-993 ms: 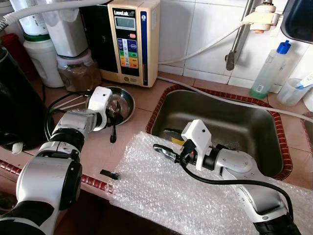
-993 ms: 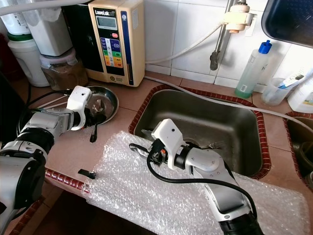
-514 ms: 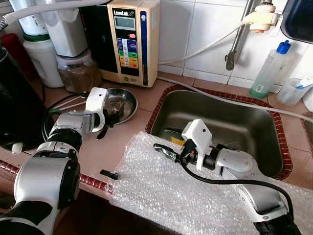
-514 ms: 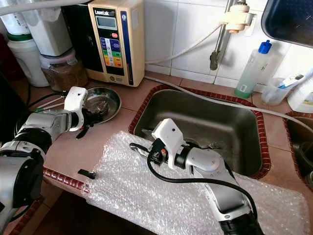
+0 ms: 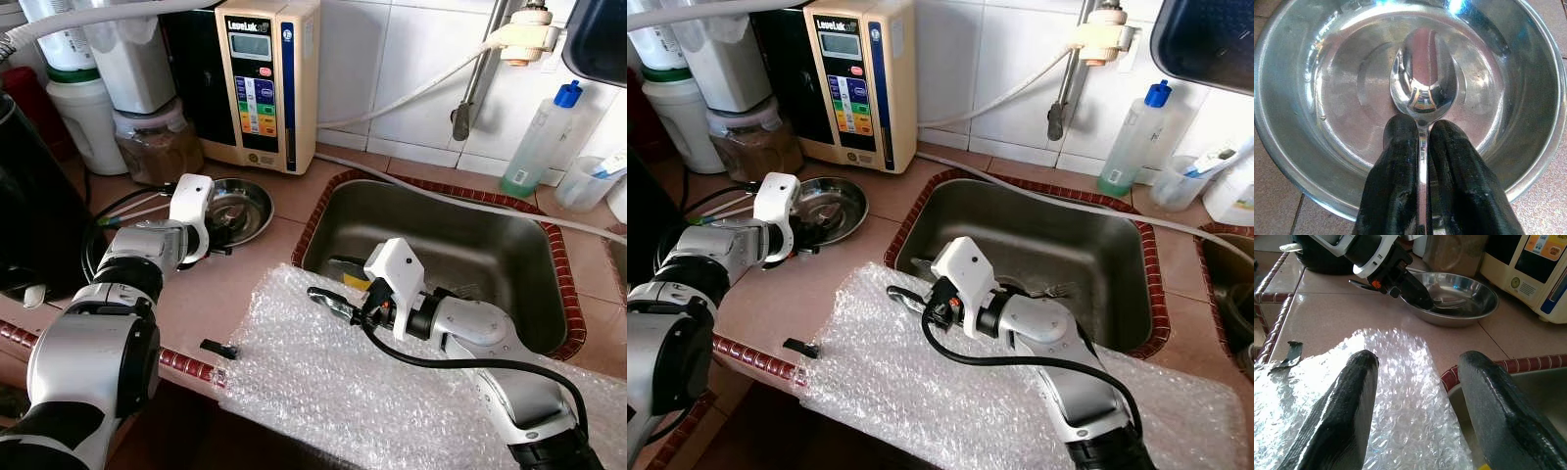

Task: Kitchen organization

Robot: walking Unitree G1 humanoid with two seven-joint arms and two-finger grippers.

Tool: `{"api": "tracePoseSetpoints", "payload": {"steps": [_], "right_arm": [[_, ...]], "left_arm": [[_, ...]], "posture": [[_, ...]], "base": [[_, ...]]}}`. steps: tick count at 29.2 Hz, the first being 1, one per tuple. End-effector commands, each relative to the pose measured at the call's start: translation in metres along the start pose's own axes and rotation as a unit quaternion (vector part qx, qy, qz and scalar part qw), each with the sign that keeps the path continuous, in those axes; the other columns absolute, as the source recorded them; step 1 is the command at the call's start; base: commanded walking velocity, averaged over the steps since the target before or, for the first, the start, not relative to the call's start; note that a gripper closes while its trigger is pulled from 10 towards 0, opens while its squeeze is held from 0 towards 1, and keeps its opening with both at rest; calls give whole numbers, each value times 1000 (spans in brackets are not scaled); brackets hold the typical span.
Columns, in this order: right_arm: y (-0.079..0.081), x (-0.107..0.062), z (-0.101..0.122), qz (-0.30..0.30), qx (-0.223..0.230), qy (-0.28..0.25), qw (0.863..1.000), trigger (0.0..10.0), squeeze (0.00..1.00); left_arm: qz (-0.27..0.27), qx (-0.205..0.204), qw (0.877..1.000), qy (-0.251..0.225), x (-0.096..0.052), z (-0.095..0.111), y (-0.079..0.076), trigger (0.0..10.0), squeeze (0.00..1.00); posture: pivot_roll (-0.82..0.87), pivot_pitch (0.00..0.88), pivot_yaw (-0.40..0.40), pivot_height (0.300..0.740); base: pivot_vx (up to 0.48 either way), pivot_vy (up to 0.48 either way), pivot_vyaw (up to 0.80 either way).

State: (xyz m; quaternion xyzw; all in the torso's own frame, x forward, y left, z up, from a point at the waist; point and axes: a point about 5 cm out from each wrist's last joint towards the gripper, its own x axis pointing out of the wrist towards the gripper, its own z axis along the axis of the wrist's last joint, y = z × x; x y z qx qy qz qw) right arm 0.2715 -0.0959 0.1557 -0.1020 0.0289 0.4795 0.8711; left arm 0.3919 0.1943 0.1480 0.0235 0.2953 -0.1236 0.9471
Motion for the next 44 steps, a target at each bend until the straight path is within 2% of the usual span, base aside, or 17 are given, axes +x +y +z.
{"api": "tracePoseSetpoints", "payload": {"steps": [1,10,13,16,18,19,23,24,27,28,30,32,33,35,38,39,44], "right_arm": [[-3,0,1,-1,-5,-1,1000,10000,0],[-2,1,1,-2,-5,-2,1000,10000,0],[-2,1,1,-3,-4,-3,1000,10000,0],[-2,1,1,-4,-4,-4,1000,10000,0],[-3,1,1,-5,-4,-4,1000,10000,0],[-3,1,0,-6,-3,-4,1000,10000,0],[-2,3,0,-5,-3,-5,1000,10000,0],[-2,3,0,-5,-3,-5,1000,10000,0],[-7,6,3,-16,-7,-13,1000,10000,0],[-13,7,6,-38,-12,-21,999,10000,0],[-23,9,10,-74,-11,-34,997,10000,0],[-34,10,15,-112,-7,-48,993,10000,0],[-42,11,20,-138,3,-64,988,10000,0],[-46,11,24,-151,8,-76,986,10000,0],[-56,11,29,-183,32,-98,978,10000,0],[-59,11,30,-192,45,-106,975,10000,0],[-62,13,34,-202,56,-119,970,10000,0]], "left_arm": [[8,-5,1000,4,-2,1,5,0,0],[13,-11,1000,-5,-3,5,6,0,0],[23,-14,999,-22,-4,9,8,0,0],[36,-19,996,-83,-8,30,6,0,0],[38,-15,995,-93,-8,34,5,0,0],[49,-14,991,-121,-10,42,4,0,0],[63,-32,982,-174,-11,50,2,0,0],[63,-32,982,-174,-11,50,2,0,0],[74,-27,968,-237,-14,53,-1,0,0],[71,-28,956,-284,-17,56,-5,0,0],[61,-16,940,-336,-22,59,-11,0,0],[55,-8,927,-372,-25,56,-19,0,0],[49,6,915,-400,-29,53,-27,0,0],[55,27,901,-430,-34,51,-32,0,0],[52,49,891,-448,-37,41,-45,0,0],[47,71,881,-466,-40,34,-56,0,0],[18,93,877,-472,-40,22,-75,0,0]], "posture": [[22,0,39,740],[24,0,45,740],[25,0,45,740],[24,0,44,740],[28,0,40,740],[33,0,36,740],[38,0,28,740],[38,0,28,740],[47,0,16,740],[50,0,10,740],[54,0,8,740],[58,0,5,740],[60,0,4,740],[62,0,4,740],[68,0,2,740],[68,0,2,740],[61,0,4,740]], "base": [[0,0,0],[0,0,0],[0,0,0],[0,0,0],[0,0,0],[0,0,0],[0,0,0],[0,0,0],[0,0,0],[0,0,0],[0,0,0],[0,0,0],[0,0,0],[0,0,0],[0,0,0],[0,0,0],[0,0,0]]}}
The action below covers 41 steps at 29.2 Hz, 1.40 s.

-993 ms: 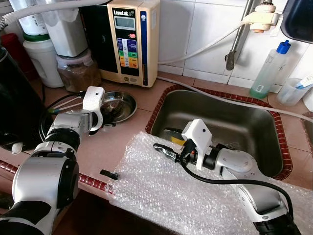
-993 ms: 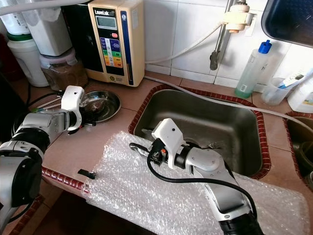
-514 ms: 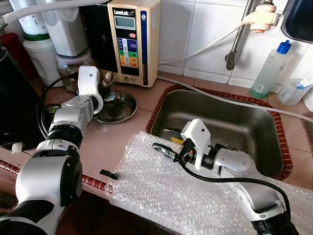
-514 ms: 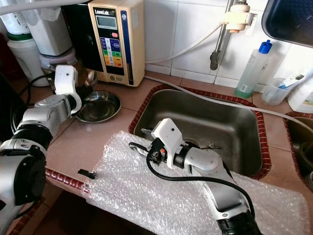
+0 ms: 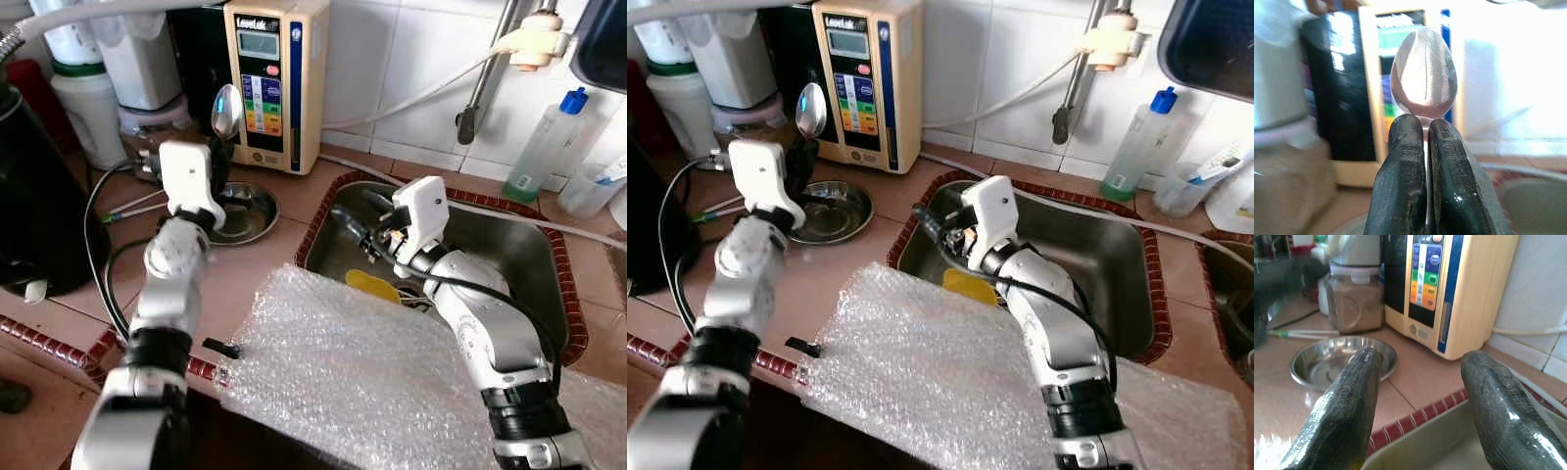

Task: Kitchen organization

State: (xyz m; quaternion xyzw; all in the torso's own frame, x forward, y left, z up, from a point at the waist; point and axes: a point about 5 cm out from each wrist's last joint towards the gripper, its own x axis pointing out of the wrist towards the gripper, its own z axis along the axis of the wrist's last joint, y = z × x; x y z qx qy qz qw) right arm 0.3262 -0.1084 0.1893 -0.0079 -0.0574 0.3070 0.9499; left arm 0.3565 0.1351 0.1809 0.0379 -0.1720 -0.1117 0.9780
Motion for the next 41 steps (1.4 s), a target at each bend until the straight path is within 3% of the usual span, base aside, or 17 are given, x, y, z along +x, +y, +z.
{"api": "tracePoseSetpoints", "payload": {"steps": [1,5,7,11,17,26,37,38,39,40,41], "right_arm": [[-3,2,6,-8,4,-14,1000,10000,0],[-5,3,10,-14,30,-25,999,10000,0],[-13,7,20,-26,98,-55,993,10000,0],[-18,10,27,-27,158,-75,984,10000,0],[-24,18,37,-19,266,-108,958,10000,0],[-16,25,33,9,295,-100,950,10000,0],[-9,28,30,31,291,-97,951,10000,0],[-8,30,29,32,293,-96,951,8275,0],[-8,32,28,34,295,-96,950,980,0],[-7,33,28,34,296,-95,950,0,0],[-6,35,28,36,298,-97,949,0,0]], "left_arm": [[-21,18,999,-28,2,10,-6,0,0],[-32,13,999,-33,1,10,-16,0,0],[-52,3,998,-34,-1,9,-31,0,0],[-66,-9,997,-41,-1,12,-45,0,0],[-112,-20,993,-42,-2,13,-68,0,0],[-146,-40,988,-22,-3,9,-83,0,0],[-152,-51,987,-27,-1,14,-88,0,0],[-159,-51,986,-27,-2,14,-90,0,0],[-166,-52,984,-28,-2,15,-93,0,0],[-169,-55,984,-28,-2,15,-94,0,0],[-173,-58,983,-27,-3,15,-95,0,0]], "posture": [[61,0,4,740],[54,0,5,740],[46,0,4,740],[37,0,5,740],[40,0,1,740],[39,0,5,740],[40,0,7,740],[41,0,8,740],[44,0,8,740],[44,0,8,740],[44,0,8,740]], "base": [[0,0,0],[0,0,0],[0,0,0],[0,0,0],[0,0,0],[0,0,0],[0,0,0],[0,0,0],[0,0,0],[0,0,0],[0,0,0]]}}
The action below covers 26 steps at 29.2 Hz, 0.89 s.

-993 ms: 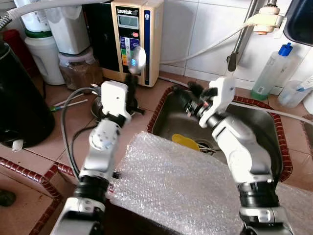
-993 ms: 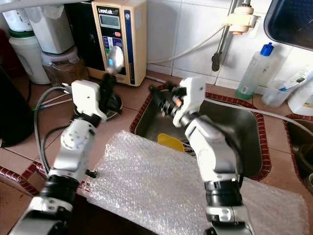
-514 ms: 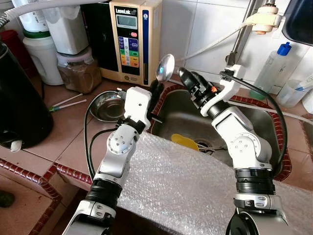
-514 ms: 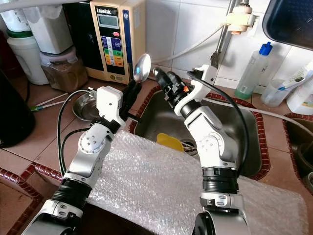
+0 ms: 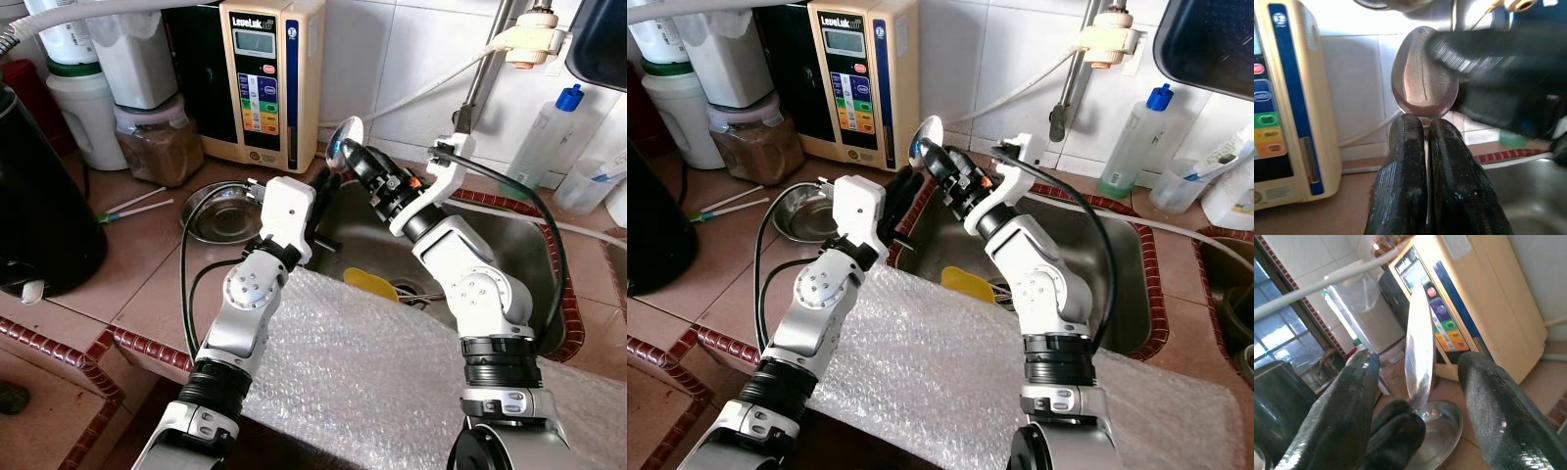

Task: Kitchen organization

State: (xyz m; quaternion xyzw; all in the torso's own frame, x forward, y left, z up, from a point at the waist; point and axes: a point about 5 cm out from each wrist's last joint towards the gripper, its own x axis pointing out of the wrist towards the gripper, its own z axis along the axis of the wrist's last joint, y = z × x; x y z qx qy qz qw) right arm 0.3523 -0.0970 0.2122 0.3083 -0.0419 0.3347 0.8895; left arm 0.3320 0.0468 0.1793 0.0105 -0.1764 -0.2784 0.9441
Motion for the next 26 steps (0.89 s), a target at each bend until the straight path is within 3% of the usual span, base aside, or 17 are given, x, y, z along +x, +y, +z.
{"api": "tracePoseSetpoints", "payload": {"steps": [1,10,26], "right_arm": [[6,7,5,18,-6,-7,1000,0,0],[4,15,7,9,-22,-17,1000,0,0],[-7,14,11,-37,-38,-48,997,0,0]], "left_arm": [[-15,-4,1000,-6,1,4,-5,0,0],[-24,-8,1000,-2,0,4,-8,0,0],[-22,-11,1000,7,-5,3,-5,0,0]], "posture": [[44,0,8,740],[55,0,9,740],[74,0,15,740]], "base": [[0,0,0],[0,0,0],[0,0,0]]}}
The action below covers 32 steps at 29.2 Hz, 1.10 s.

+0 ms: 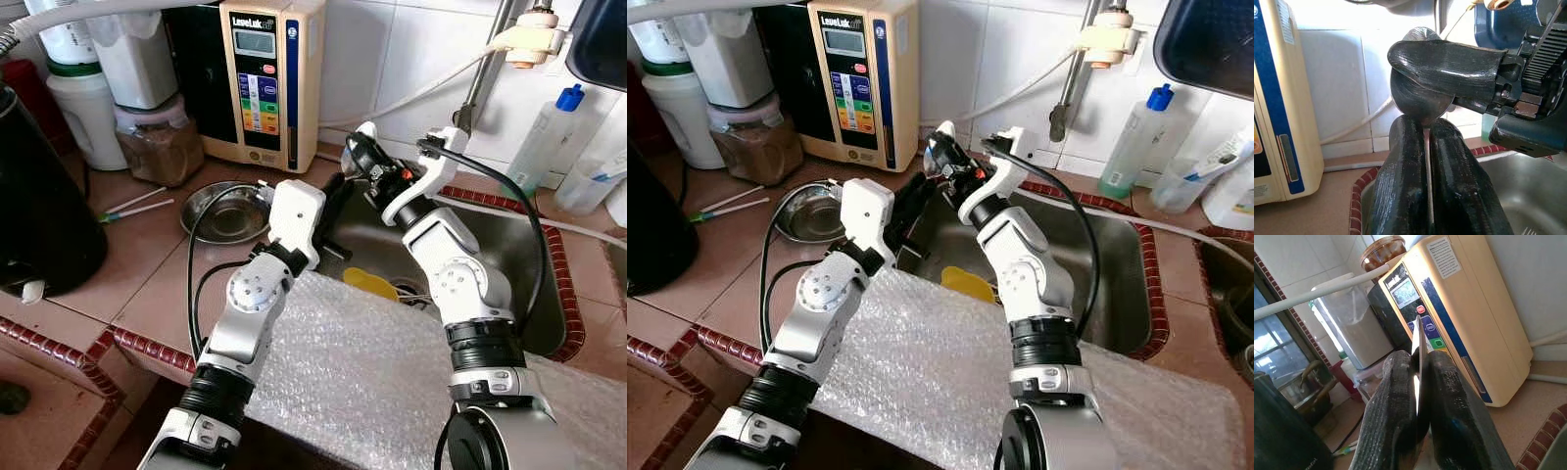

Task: Kitchen organization

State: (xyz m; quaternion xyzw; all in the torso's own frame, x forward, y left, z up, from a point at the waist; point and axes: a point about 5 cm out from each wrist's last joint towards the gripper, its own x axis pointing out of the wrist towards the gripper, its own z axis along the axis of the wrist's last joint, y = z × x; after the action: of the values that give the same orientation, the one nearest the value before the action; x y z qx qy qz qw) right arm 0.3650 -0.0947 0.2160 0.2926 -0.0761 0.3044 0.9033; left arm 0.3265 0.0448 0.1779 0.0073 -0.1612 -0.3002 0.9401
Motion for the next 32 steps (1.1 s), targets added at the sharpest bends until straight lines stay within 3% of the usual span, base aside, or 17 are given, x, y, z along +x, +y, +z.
{"api": "tracePoseSetpoints", "payload": {"steps": [1,10,11,15,23,27,28,32], "right_arm": [[-3,2,7,-18,-7,-14,1000,0,0],[-10,-2,6,-45,-8,-21,999,0,0],[-12,-4,6,-54,-9,-24,998,0,0],[-15,-6,4,-68,-21,-24,997,0,0],[-21,-8,1,-101,-92,-35,990,0,0],[-30,-12,-4,-138,-145,-28,979,0,0],[-37,-16,-2,-163,-196,-21,967,0,0],[-52,-25,1,-199,-235,-15,951,0,0]], "left_arm": [[0,1,1000,-6,-2,3,0,0,0],[-2,14,1000,1,-2,3,0,0,0],[3,12,1000,8,-1,2,2,10000,1000],[5,5,1000,11,-1,1,5,10000,1000],[18,0,1000,20,0,-2,13,10000,1000],[20,-1,999,30,-2,-7,15,10000,1000],[21,-4,999,37,-6,-10,16,10000,1000],[12,-8,999,52,-11,-16,15,10000,1000]], "posture": [[74,0,15,740],[83,0,34,740],[84,0,35,740],[92,0,31,740],[111,0,37,740],[119,0,34,740],[120,0,33,740],[117,0,33,740]], "base": [[0,0,0],[0,0,0],[0,0,0],[0,0,0],[0,0,0],[0,0,0],[0,0,0],[0,0,0]]}}
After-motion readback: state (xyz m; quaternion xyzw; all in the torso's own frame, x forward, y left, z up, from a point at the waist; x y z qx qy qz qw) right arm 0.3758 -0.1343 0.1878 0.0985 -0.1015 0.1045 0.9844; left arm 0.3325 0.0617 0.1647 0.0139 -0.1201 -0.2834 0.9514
